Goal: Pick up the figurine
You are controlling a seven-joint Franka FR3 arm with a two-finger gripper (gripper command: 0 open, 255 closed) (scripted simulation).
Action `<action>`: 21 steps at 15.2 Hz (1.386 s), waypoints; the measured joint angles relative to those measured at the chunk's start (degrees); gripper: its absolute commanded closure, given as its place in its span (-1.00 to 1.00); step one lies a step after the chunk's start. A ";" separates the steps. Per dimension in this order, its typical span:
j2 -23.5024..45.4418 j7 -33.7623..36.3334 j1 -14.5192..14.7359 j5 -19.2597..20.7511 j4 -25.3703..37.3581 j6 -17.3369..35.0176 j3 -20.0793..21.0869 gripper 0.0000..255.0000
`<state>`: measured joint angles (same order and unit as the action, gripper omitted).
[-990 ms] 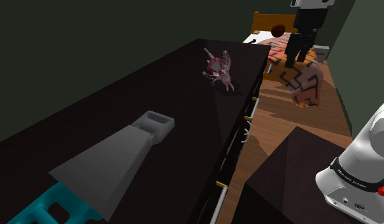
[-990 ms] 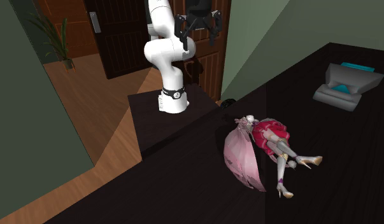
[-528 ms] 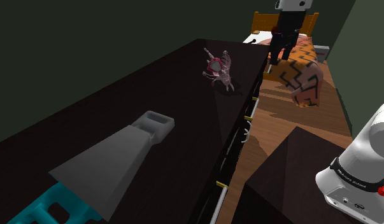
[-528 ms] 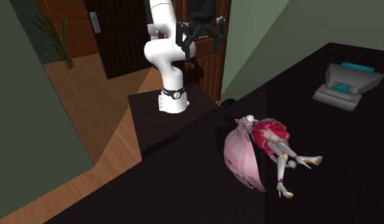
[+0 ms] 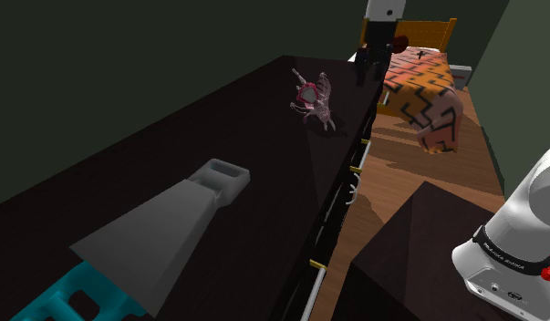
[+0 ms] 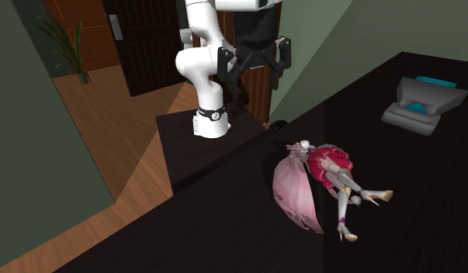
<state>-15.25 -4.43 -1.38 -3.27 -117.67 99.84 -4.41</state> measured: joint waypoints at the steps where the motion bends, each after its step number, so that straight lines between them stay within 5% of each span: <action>1: 2.03 0.03 0.08 -0.27 2.05 0.02 -0.02 -1.00; 10: 22.69 -3.23 -1.23 -3.00 23.49 -0.30 -1.85 -1.00; 17: 41.05 -4.77 -3.73 -5.67 47.46 -5.69 -2.19 -1.00; 21: 42.83 -4.91 -3.79 -5.92 47.72 -4.12 -2.09 -1.00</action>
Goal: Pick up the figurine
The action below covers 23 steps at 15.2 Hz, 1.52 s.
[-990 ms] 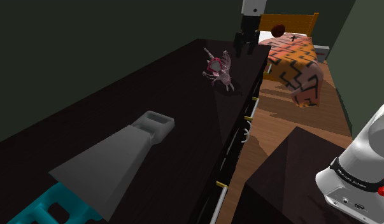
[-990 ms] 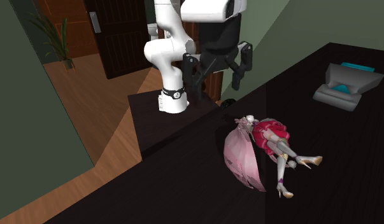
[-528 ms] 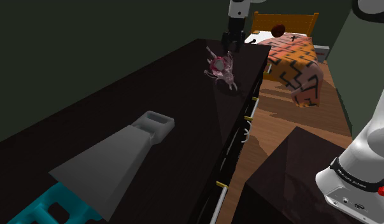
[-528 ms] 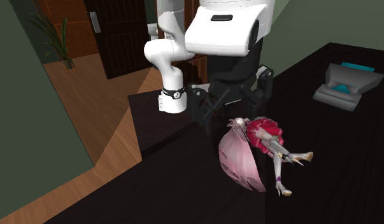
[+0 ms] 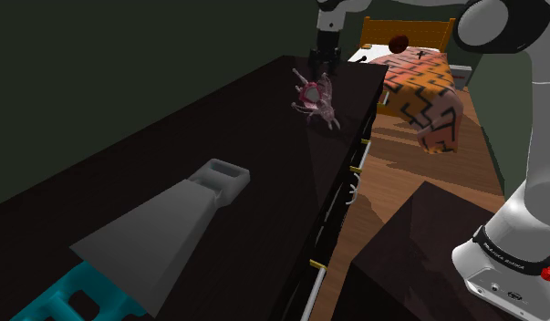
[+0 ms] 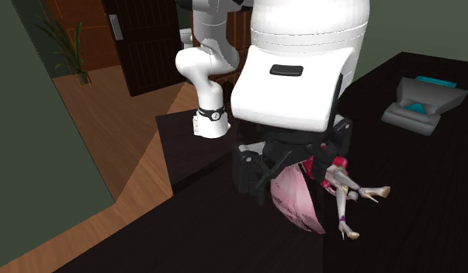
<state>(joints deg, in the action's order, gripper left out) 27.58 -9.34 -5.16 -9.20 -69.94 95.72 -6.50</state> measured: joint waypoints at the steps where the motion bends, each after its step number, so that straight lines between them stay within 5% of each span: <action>1: 0.02 -0.08 0.04 -0.02 -0.75 0.77 0.01 -1.00; 4: -0.20 -0.37 0.15 -0.06 -3.41 3.19 0.01 -1.00; 5: -0.25 -0.41 0.17 -0.06 -3.85 3.58 0.02 1.00; 15: -0.33 -0.44 0.20 -0.06 -4.26 3.91 0.02 1.00; 23: 0.44 0.18 -0.15 -0.01 2.33 -1.88 0.00 1.00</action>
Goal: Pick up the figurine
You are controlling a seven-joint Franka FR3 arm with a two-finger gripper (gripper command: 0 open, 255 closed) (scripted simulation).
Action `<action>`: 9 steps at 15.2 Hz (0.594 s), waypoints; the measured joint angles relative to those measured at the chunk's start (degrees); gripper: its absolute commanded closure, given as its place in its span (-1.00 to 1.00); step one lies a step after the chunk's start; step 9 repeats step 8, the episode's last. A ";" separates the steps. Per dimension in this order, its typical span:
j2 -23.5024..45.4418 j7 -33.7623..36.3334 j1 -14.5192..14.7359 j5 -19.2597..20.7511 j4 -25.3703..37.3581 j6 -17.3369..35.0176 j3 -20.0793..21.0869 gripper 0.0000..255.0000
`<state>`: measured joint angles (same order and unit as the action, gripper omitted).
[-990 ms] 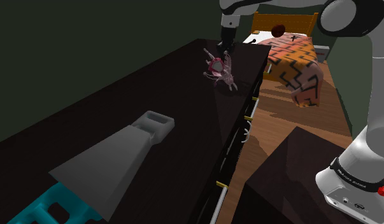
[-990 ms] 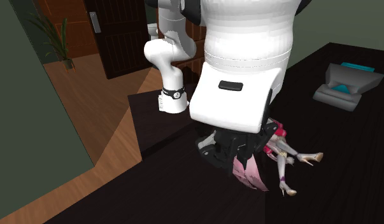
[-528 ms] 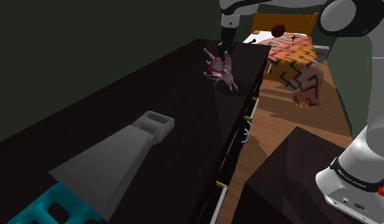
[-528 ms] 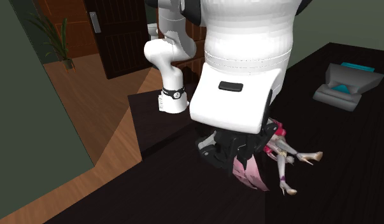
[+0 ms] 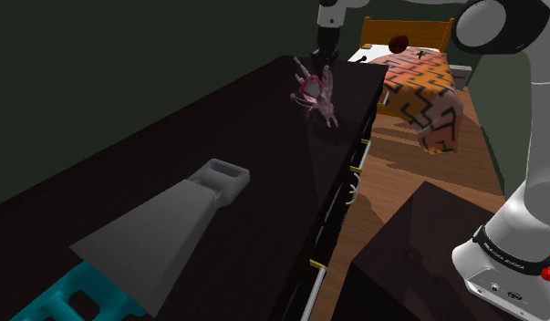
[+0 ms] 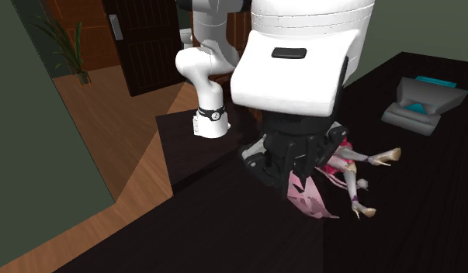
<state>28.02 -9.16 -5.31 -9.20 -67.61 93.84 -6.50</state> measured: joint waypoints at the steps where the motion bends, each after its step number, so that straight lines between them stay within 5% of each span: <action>1: 0.15 0.03 -0.11 -0.02 1.02 -0.87 -0.01 1.00; 9: 1.89 0.74 -0.54 -0.14 8.79 -6.85 0.07 1.00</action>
